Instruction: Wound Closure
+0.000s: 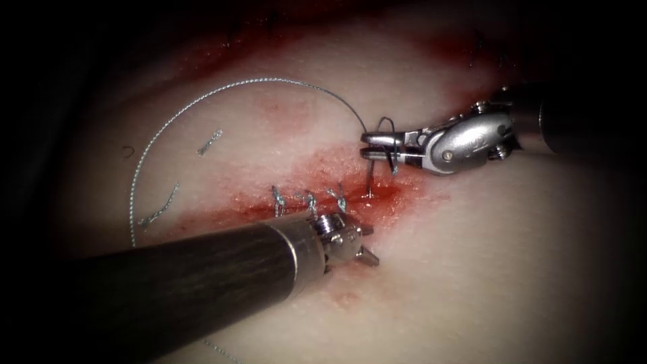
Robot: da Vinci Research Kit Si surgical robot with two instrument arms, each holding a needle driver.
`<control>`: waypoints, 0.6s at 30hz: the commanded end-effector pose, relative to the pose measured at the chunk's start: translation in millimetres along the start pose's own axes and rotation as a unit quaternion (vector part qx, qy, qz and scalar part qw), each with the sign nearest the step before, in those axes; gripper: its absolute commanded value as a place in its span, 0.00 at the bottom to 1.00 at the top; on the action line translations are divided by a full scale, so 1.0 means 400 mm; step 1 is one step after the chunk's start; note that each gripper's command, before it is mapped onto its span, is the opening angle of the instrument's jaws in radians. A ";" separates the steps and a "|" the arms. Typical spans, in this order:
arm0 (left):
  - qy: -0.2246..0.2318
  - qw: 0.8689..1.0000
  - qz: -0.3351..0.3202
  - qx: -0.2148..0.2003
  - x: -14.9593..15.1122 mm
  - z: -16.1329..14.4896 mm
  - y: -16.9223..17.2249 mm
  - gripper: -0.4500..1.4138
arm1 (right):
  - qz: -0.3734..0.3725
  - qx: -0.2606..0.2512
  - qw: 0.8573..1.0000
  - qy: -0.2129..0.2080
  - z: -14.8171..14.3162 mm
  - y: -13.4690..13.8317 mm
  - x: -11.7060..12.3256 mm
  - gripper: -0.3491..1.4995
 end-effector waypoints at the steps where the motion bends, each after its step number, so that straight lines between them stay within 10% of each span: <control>1: -0.001 1.000 0.001 -0.001 0.0004 0.0018 0.0016 0.57 | 0.014 0.007 1.000 -0.001 0.0022 -0.0004 -0.0021 0.00; 18: -0.008 1.000 0.004 0.002 -0.0005 0.0040 0.0046 0.57 | 0.051 0.054 0.997 -0.009 0.0036 0.0006 -0.0032 0.00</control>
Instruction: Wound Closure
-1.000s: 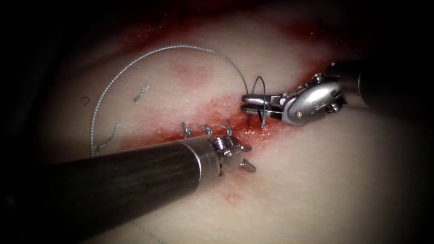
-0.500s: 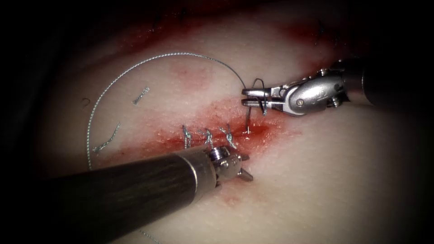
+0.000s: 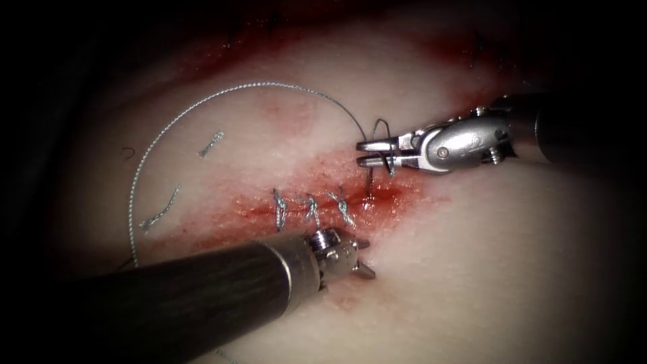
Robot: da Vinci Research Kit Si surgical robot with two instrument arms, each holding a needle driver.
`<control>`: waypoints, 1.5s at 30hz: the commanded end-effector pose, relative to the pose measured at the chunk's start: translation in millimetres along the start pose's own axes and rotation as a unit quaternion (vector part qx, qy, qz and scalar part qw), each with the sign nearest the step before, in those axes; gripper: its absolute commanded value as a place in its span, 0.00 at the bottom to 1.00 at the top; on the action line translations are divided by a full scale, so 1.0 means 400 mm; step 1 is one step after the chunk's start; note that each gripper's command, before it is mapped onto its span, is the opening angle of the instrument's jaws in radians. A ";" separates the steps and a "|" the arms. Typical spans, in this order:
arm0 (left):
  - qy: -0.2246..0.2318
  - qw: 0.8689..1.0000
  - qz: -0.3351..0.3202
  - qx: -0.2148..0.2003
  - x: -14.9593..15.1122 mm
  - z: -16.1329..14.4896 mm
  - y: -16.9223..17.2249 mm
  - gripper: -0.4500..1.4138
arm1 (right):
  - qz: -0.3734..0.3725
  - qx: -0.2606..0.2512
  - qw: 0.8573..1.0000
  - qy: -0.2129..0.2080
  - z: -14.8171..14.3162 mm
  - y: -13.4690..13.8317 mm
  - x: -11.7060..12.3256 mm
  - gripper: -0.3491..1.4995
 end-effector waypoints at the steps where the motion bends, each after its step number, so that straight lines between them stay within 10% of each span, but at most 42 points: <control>1: 0.000 1.000 0.000 0.000 0.0004 0.0026 0.0002 0.57 | 0.001 0.001 1.000 0.001 0.0022 -0.0002 -0.0011 0.00; 26: -0.011 1.000 -0.004 -0.008 -0.0028 0.0073 -0.0001 0.59 | 0.191 0.012 0.981 -0.019 0.0039 0.0019 -0.0044 0.00; 45: -0.011 1.000 -0.002 -0.015 -0.0047 0.0049 0.0002 0.58 | 0.426 0.083 0.901 -0.018 0.0063 -0.0047 -0.0083 0.00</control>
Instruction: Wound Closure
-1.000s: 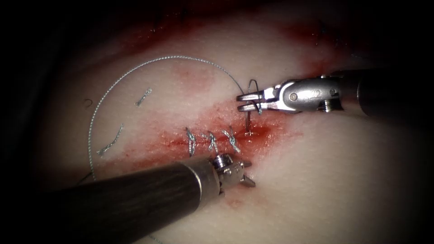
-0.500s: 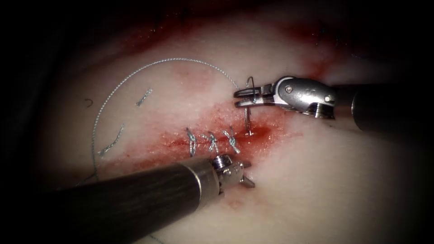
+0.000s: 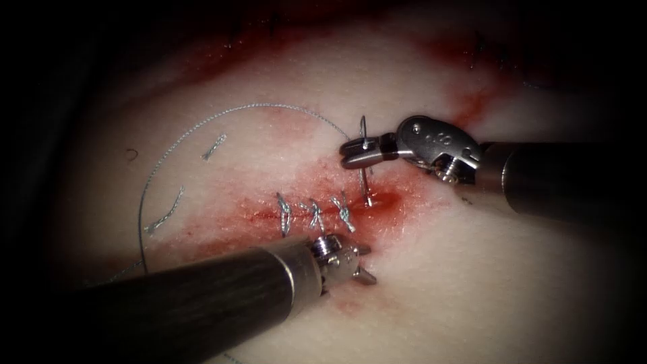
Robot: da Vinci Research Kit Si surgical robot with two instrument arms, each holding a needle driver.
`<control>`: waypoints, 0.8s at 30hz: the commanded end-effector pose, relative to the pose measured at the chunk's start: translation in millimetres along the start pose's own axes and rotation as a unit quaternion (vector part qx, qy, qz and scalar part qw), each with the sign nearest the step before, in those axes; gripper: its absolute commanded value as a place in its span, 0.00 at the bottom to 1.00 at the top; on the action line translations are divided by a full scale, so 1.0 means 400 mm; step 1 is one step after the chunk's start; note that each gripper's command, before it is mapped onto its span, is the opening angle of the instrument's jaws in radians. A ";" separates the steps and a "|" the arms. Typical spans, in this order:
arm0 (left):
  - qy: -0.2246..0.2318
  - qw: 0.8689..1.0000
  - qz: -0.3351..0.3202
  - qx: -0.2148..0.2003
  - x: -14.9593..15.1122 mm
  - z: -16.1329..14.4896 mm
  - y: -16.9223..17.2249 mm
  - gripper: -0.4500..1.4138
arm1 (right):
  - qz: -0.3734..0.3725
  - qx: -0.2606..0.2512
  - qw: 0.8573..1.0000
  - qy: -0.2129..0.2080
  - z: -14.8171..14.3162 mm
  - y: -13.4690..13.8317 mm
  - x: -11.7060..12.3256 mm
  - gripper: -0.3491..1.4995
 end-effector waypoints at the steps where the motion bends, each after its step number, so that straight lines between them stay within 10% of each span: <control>1: 0.000 1.000 0.000 -0.001 0.0003 0.0022 0.0002 0.58 | 0.035 0.003 0.999 -0.004 0.0024 -0.0007 -0.0007 0.00; 24: -0.001 1.000 0.002 -0.002 -0.0004 0.0011 0.0000 0.58 | 0.263 0.063 0.961 -0.055 0.0043 -0.0109 -0.0076 0.00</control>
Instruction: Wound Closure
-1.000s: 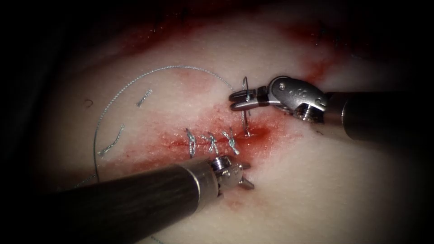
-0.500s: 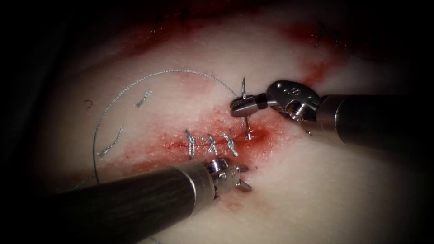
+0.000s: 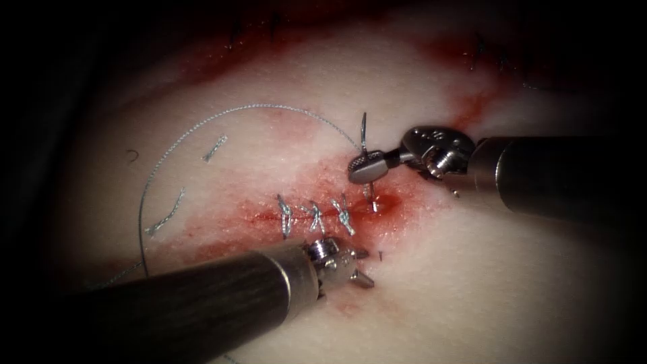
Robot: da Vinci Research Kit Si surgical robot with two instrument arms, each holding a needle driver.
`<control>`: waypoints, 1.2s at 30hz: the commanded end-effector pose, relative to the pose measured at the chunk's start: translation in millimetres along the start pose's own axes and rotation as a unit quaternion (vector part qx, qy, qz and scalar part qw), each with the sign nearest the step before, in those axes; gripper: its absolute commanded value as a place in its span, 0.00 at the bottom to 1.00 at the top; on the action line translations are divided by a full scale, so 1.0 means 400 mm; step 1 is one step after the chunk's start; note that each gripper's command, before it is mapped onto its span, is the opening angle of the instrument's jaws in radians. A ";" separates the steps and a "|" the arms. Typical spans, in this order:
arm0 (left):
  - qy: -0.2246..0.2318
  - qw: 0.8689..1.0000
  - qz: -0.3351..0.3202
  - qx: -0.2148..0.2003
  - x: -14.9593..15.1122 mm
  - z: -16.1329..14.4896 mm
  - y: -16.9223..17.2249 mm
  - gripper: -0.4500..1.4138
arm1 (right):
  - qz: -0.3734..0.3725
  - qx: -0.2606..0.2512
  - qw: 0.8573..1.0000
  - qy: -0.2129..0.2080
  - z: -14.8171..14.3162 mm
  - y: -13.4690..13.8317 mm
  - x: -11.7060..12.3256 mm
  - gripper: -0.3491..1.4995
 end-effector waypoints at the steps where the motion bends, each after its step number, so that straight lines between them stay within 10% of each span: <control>1: 0.000 1.000 0.001 0.000 0.0004 0.0020 0.0002 0.58 | 0.009 0.005 1.000 -0.006 0.0029 0.0002 -0.0023 0.00; 18: 0.018 0.999 0.029 0.012 0.0012 -0.0040 -0.0005 0.54 | 0.044 0.010 0.999 0.015 0.0002 -0.0050 -0.0116 0.00; 19: 0.036 0.997 0.062 0.017 0.0016 -0.0055 -0.0007 0.51 | 0.020 0.010 0.998 0.058 -0.0017 -0.0039 -0.0097 0.39; 23: 0.071 0.987 0.138 0.032 0.0021 -0.0067 -0.0009 0.53 | 0.008 -0.008 0.991 0.131 -0.0072 -0.0022 -0.0053 0.79; 29: 0.102 0.980 0.162 0.053 0.0018 -0.0070 0.0026 0.59 | -0.006 -0.022 0.983 0.182 -0.0185 -0.0004 -0.0017 0.92; 36: 0.167 0.965 0.175 0.103 0.0075 -0.0092 0.0011 0.62 | -0.011 -0.021 0.978 0.206 -0.0293 0.0002 -0.0016 0.85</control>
